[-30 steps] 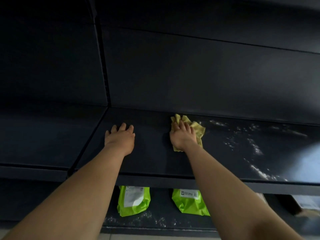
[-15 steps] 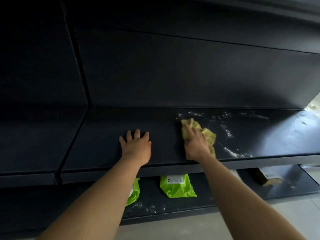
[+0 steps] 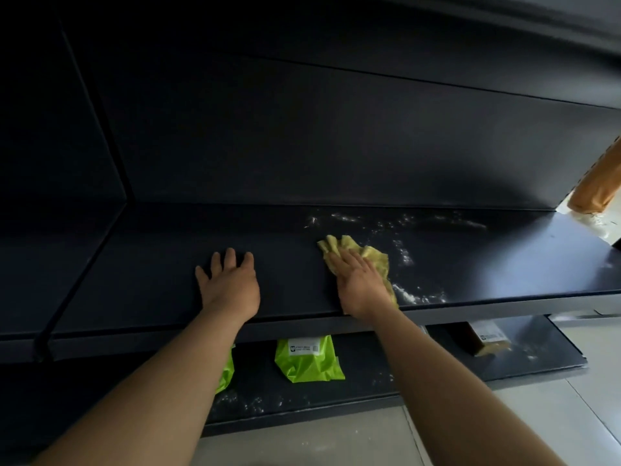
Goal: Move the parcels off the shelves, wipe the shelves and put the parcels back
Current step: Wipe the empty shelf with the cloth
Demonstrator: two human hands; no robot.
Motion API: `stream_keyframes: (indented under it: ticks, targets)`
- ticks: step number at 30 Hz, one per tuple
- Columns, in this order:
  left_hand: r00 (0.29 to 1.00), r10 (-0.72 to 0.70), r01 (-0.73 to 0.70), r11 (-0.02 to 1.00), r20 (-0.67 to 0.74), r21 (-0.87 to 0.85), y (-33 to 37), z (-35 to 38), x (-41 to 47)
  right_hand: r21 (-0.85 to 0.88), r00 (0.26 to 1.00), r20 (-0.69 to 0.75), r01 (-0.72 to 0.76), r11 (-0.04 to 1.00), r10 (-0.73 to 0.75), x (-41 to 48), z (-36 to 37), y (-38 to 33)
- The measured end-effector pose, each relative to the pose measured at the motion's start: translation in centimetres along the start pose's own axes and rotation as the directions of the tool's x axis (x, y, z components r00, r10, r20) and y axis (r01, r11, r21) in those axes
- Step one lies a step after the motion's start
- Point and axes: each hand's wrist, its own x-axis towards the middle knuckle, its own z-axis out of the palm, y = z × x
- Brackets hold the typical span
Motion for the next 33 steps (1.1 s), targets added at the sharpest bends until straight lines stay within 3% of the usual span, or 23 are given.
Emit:
stream_keyframes:
  ticks: [7, 10, 14, 20, 25, 29, 33]
  targets:
    - [0.999, 0.003, -0.003, 1.000, -0.032, 0.001, 3.0, 0.2, 0.9, -0.030, 0.996, 0.019, -0.082, 0.996, 0.083, 2.5, -1.1, 5.6]
    - [0.999, -0.009, 0.011, 0.999, -0.053, 0.047, 3.3, 0.1, 1.0, 0.019, 0.994, 0.057, 0.089, 0.996, -0.090, 3.3, -0.7, 4.7]
    - [0.997, -0.030, 0.037, 0.995, -0.076, 0.092, 4.0, 0.0, 1.1, 0.070, 0.939, 0.112, 0.320, 0.945, -0.326, 5.1, -0.1, 1.9]
    - [0.994, -0.071, 0.083, 0.985, -0.083, 0.149, 4.8, -0.2, 2.0, 0.005, 0.903, 0.198, 0.389, 0.921, -0.382, 10.0, 0.1, -2.0]
    - [0.990, -0.111, 0.125, 0.972, -0.082, 0.197, 5.4, 0.0, 3.1, -0.053, 0.932, 0.231, 0.299, 0.953, -0.280, 14.2, -0.2, -1.9]
    - [0.990, -0.112, 0.126, 0.972, -0.082, 0.197, 5.3, 0.3, 3.4, 0.026, 0.993, 0.117, 0.015, 1.000, -0.018, 15.6, -0.7, 1.9]
    - [0.991, -0.111, 0.125, 0.969, -0.079, 0.215, 5.2, 0.6, 3.4, -0.050, 0.982, 0.113, -0.149, 0.988, 0.154, 15.2, -1.2, 5.1]
